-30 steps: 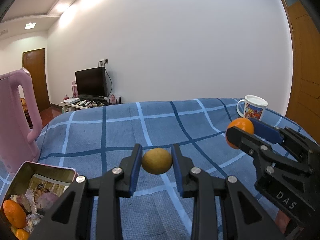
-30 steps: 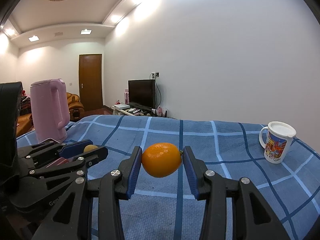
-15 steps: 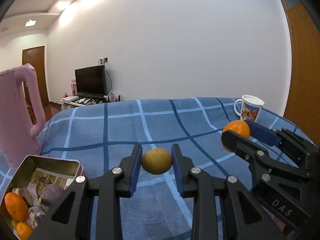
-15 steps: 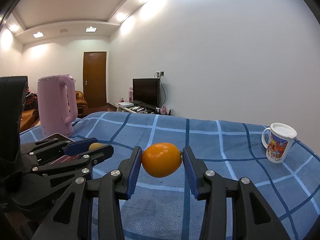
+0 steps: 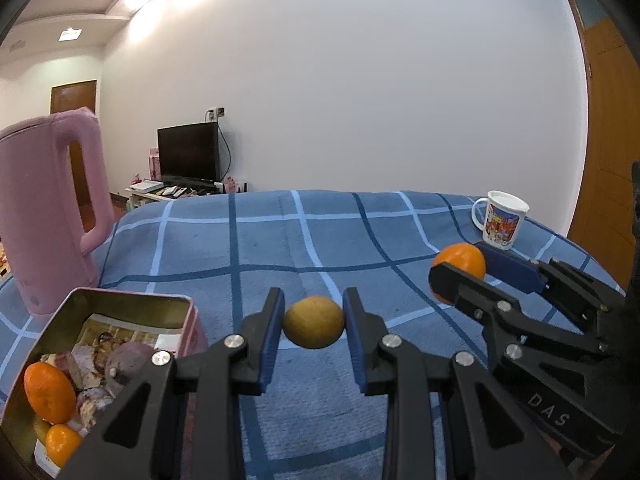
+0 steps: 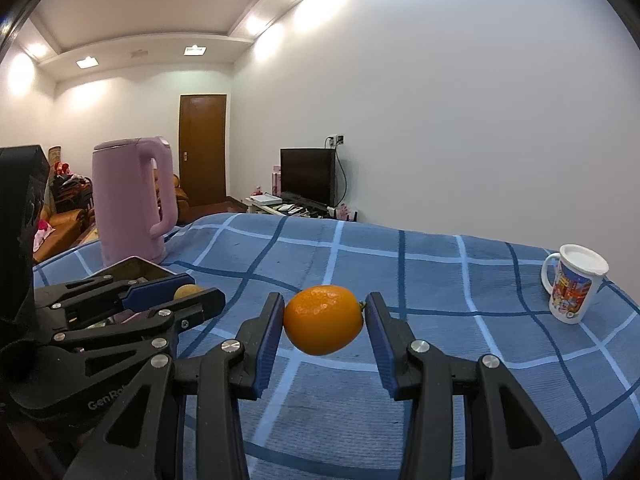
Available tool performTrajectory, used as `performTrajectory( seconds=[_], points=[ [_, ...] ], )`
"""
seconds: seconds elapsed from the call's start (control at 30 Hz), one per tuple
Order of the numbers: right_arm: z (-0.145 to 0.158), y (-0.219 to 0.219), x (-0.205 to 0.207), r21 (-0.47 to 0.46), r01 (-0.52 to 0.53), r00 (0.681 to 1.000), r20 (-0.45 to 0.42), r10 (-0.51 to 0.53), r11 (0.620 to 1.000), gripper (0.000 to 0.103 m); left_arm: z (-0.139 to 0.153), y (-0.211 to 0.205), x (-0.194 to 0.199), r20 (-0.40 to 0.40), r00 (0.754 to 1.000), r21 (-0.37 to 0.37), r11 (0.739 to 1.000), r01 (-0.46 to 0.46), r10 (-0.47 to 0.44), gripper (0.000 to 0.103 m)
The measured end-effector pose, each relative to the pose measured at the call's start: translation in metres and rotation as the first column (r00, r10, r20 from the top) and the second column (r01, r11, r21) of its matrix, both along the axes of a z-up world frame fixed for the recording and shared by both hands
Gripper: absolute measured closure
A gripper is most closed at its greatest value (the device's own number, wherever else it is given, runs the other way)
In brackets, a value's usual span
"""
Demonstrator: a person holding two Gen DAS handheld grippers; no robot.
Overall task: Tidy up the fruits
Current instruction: 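Lift and carry the brown fruit with the left gripper toward the tin while the right carries the orange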
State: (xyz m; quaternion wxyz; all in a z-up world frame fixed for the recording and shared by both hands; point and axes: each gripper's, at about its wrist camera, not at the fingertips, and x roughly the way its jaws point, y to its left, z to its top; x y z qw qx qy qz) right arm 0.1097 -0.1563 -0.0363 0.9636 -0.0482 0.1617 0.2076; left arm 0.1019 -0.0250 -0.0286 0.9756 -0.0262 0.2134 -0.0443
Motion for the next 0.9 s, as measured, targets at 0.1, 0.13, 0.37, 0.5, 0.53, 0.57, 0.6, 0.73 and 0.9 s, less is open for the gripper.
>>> performTrajectory(
  seconds=[0.1, 0.13, 0.37, 0.5, 0.53, 0.57, 0.6, 0.73, 0.9],
  points=[
    [-0.001, 0.006, -0.003, -0.004, -0.008, 1.0, -0.003, 0.008, 1.0, 0.059, 0.0, 0.007, -0.004, -0.001, 1.0, -0.009, 1.0, -0.01, 0.01, 0.071],
    [-0.001, 0.009, -0.003, -0.006, -0.014, 1.0, -0.004, 0.014, 1.0, 0.059, 0.0, 0.009, -0.005, -0.003, 1.0, -0.014, 1.0, -0.014, 0.014, 0.071],
    [-0.002, 0.025, -0.007, -0.018, -0.046, 0.999, -0.016, 0.046, 0.999, 0.059, -0.001, 0.025, -0.016, -0.001, 0.999, -0.031, 0.999, -0.034, 0.034, 0.071],
    [-0.001, 0.033, -0.008, -0.019, -0.062, 0.998, -0.024, 0.061, 0.998, 0.059, -0.001, 0.035, -0.021, -0.009, 0.999, -0.04, 0.998, -0.052, 0.052, 0.071],
    [-0.001, 0.035, -0.009, -0.017, -0.068, 0.997, -0.025, 0.068, 0.998, 0.059, -0.001, 0.038, -0.022, -0.014, 0.998, -0.044, 0.997, -0.057, 0.057, 0.071],
    [0.0, 0.036, -0.009, -0.017, -0.072, 0.997, -0.024, 0.071, 0.997, 0.059, -0.001, 0.04, -0.023, -0.015, 0.998, -0.047, 0.997, -0.059, 0.059, 0.071],
    [0.0, 0.038, -0.01, -0.018, -0.077, 0.997, -0.023, 0.076, 0.997, 0.059, -0.001, 0.041, -0.024, -0.017, 0.998, -0.049, 0.997, -0.061, 0.06, 0.071],
    [0.003, 0.048, -0.014, -0.023, -0.098, 0.995, -0.018, 0.098, 0.995, 0.059, 0.0, 0.049, -0.03, -0.016, 0.998, -0.061, 0.996, -0.067, 0.066, 0.071],
    [0.007, 0.056, -0.019, -0.023, -0.117, 0.993, -0.011, 0.117, 0.993, 0.059, 0.005, 0.056, -0.039, -0.007, 0.997, -0.066, 0.995, -0.074, 0.073, 0.071]
  ],
)
